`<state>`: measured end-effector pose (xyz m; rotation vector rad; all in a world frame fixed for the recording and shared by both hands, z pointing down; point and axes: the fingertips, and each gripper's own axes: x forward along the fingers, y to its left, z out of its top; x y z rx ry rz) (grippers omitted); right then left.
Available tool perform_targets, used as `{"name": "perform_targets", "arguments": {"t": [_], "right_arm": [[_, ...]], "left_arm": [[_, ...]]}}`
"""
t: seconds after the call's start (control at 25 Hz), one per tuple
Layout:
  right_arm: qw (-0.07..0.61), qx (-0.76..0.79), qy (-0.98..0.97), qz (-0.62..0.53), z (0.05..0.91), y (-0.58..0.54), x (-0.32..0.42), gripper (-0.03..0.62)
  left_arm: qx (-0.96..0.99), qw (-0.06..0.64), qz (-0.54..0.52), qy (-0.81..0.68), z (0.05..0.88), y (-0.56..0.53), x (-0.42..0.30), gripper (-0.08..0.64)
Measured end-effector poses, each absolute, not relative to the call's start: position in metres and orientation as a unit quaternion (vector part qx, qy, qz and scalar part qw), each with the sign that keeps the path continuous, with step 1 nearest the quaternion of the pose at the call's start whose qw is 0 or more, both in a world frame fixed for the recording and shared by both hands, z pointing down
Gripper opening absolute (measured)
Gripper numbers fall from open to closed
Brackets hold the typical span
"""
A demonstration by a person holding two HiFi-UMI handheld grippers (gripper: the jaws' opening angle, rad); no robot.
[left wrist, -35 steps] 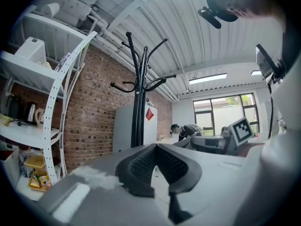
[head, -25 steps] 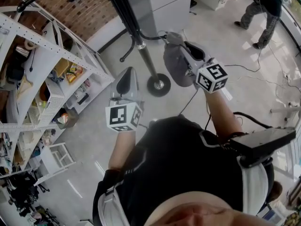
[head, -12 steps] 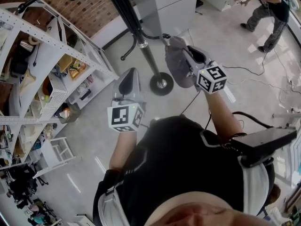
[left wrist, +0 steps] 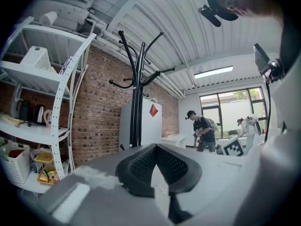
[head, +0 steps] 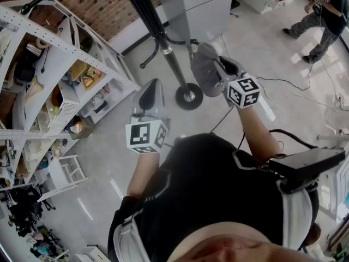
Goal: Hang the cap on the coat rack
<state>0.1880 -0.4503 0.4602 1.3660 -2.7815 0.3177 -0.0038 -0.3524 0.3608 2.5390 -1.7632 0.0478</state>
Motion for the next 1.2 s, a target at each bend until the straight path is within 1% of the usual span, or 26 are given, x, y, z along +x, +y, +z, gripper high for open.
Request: {"name": "perform_targets", "arguments": {"t": [0.64, 1.2], "right_arm": [[0.06, 0.42, -0.898, 0.114, 0.499, -0.464, 0.18, 0.086], [0.114, 0.419, -0.891, 0.133, 0.551, -0.477, 0.175, 0.083]], "left_arm": [[0.801, 0.03, 0.014, -0.598, 0.365, -0.348, -0.007, 0.018], [0.79, 0.037, 0.016, -0.611, 0.37, -0.345, -0.012, 0.018]]}}
